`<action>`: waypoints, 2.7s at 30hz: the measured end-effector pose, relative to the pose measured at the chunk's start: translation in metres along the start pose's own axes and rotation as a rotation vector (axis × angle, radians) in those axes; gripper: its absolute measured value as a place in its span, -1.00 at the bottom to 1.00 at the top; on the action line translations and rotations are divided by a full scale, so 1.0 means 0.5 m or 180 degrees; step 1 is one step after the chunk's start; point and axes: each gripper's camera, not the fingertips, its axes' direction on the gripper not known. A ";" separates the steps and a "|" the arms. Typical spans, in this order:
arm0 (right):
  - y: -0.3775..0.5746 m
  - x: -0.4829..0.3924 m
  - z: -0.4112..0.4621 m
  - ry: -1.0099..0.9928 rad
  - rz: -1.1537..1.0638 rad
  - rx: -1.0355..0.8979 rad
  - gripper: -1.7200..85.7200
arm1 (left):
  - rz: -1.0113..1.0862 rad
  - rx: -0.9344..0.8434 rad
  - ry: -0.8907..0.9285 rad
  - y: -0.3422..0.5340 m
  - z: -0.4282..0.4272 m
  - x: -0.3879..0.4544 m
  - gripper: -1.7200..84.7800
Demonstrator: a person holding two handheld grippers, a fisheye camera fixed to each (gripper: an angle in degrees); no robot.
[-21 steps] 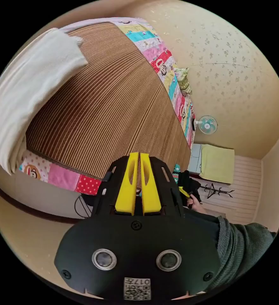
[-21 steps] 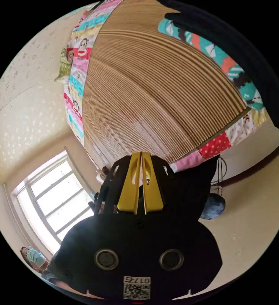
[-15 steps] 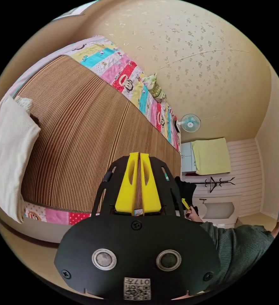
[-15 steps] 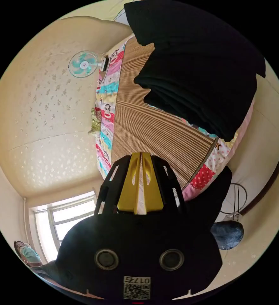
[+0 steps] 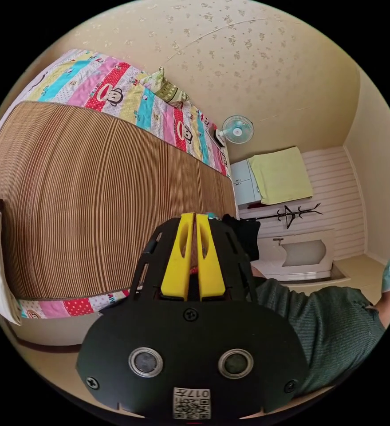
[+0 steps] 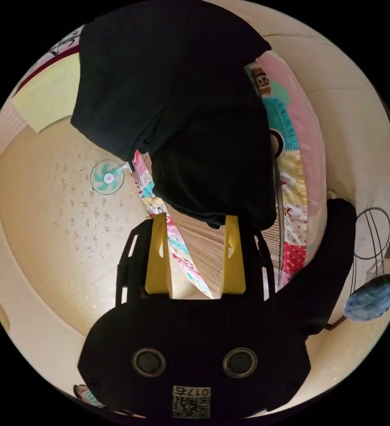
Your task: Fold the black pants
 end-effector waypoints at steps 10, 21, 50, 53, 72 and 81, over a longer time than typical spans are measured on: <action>0.185 -0.090 0.079 0.0600 -0.0921 -0.0445 -0.47 | -0.0509 0.0598 -0.0038 0.055 -0.075 -0.107 -0.98; 0.256 -0.105 0.461 0.4016 -0.2738 -0.1266 -0.59 | -0.0691 0.0973 -0.0057 -0.002 -0.183 -0.212 -0.98; 1.072 -0.235 0.199 -0.1984 -0.3938 -0.2617 -0.94 | -0.0855 -0.1469 0.2567 -0.596 -0.022 -0.323 -0.49; 1.136 -0.203 0.206 -0.2016 -0.3915 -0.2834 -0.95 | -0.1322 -0.1237 0.2999 -0.616 -0.028 -0.377 -0.46; 1.402 -0.222 0.092 -0.1882 -0.5201 -0.1694 -0.96 | -0.2530 -0.1531 0.4308 -0.542 0.133 -0.459 -0.45; 1.133 -0.276 0.065 -0.1461 -0.4653 -0.1685 -0.96 | -0.0698 0.0556 0.4039 -0.479 -0.021 -0.567 -0.84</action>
